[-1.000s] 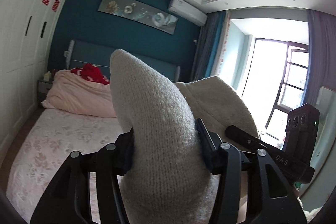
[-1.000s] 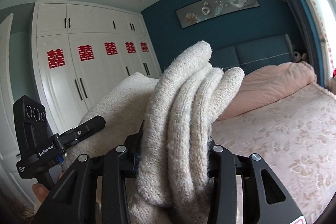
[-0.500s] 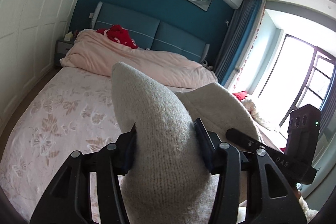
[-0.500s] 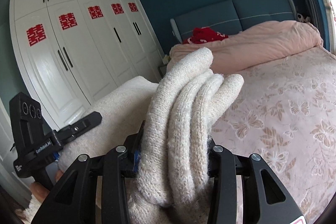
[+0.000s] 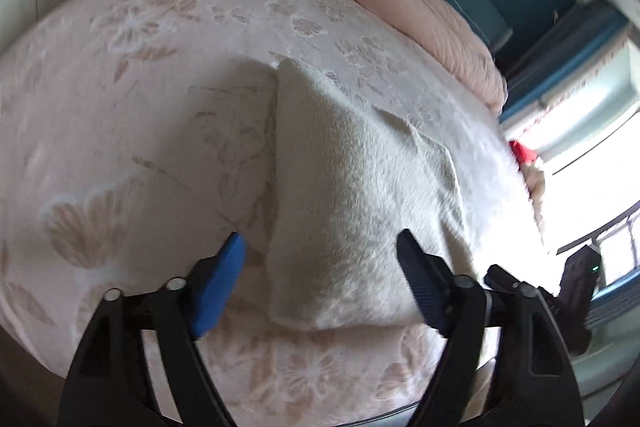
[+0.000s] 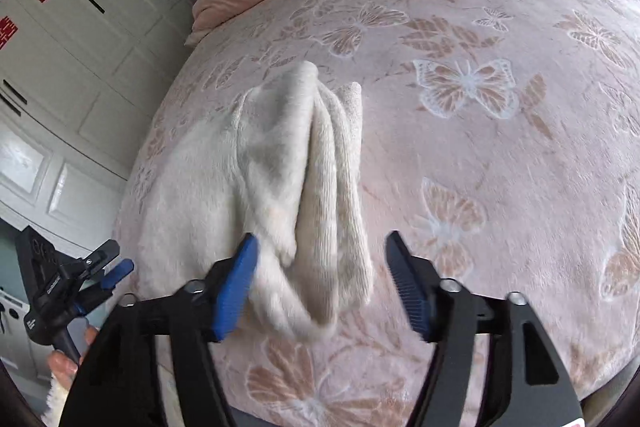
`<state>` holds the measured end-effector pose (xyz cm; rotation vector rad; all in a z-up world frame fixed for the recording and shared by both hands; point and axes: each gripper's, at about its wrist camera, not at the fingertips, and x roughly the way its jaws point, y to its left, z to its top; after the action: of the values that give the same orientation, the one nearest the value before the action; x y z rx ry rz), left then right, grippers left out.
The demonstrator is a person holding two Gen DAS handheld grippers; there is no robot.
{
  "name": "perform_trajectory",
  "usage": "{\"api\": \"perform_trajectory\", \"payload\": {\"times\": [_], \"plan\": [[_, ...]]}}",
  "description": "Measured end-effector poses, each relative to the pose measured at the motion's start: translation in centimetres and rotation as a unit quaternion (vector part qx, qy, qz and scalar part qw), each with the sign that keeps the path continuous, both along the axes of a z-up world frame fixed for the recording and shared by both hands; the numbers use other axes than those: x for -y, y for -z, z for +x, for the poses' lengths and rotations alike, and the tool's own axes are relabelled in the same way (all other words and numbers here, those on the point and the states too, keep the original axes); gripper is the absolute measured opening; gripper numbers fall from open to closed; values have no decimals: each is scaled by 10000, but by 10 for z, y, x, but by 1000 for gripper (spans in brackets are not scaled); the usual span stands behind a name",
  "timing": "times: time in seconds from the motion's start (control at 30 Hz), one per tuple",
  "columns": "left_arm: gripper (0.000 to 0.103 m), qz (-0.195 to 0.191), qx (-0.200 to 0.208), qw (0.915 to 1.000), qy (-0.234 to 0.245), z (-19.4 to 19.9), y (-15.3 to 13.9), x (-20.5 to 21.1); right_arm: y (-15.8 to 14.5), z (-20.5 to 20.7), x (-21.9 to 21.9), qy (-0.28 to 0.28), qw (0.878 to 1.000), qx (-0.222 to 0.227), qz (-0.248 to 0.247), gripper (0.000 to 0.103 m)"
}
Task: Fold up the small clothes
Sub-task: 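Lower the folded sweater onto the bed and open both grippers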
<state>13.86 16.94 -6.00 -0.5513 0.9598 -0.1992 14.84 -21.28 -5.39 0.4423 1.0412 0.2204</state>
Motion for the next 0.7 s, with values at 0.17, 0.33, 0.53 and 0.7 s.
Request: {"api": "perform_trajectory", "payload": {"times": [0.17, 0.33, 0.53, 0.7], "plan": [[83, -229, -330, 9991, 97, 22, 18, 21, 45, 46, -13, -44, 9970, -634, 439, 83], [45, -263, -581, 9979, 144, 33, 24, 29, 37, 47, -20, -89, 9950, -473, 881, 37], [47, -272, -484, 9974, 469, 7, 0, 34, -13, 6, -15, -665, 9974, 66, 252, 45], [56, 609, -406, 9964, 427, -18, 9, 58, 29, -14, 7, -179, 9981, -467, 356, 51]]}}
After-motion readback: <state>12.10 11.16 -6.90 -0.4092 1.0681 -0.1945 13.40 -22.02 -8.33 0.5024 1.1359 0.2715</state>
